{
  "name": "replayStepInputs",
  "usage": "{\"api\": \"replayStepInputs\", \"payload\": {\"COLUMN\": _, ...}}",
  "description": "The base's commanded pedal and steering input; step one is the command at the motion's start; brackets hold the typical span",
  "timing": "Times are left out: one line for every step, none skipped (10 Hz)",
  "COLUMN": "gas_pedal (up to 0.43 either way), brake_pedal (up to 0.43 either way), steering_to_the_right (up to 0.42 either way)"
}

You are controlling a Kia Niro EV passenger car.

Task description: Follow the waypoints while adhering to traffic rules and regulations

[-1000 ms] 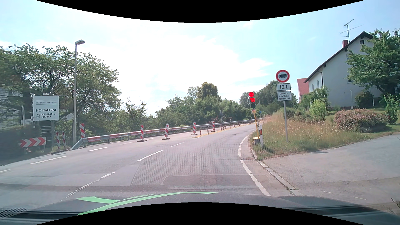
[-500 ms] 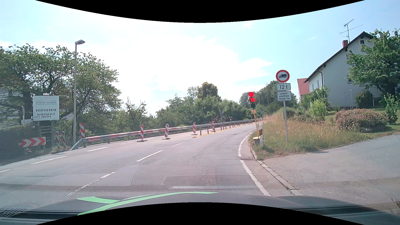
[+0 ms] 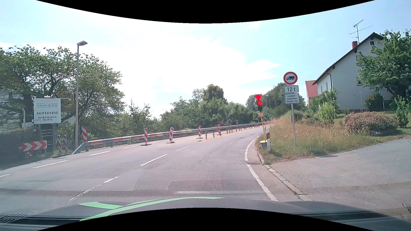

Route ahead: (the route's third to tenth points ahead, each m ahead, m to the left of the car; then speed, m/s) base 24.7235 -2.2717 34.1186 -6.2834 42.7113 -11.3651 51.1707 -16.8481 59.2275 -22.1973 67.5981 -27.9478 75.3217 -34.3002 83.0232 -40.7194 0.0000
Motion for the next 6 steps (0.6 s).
{"api": "replayStepInputs", "payload": {"gas_pedal": 0.000, "brake_pedal": 0.311, "steering_to_the_right": 0.072}}
{"api": "replayStepInputs", "payload": {"gas_pedal": 0.000, "brake_pedal": 0.305, "steering_to_the_right": 0.072}}
{"api": "replayStepInputs", "payload": {"gas_pedal": 0.000, "brake_pedal": 0.305, "steering_to_the_right": 0.071}}
{"api": "replayStepInputs", "payload": {"gas_pedal": 0.000, "brake_pedal": 0.305, "steering_to_the_right": 0.072}}
{"api": "replayStepInputs", "payload": {"gas_pedal": 0.000, "brake_pedal": 0.305, "steering_to_the_right": 0.072}}
{"api": "replayStepInputs", "payload": {"gas_pedal": 0.000, "brake_pedal": 0.305, "steering_to_the_right": 0.072}}
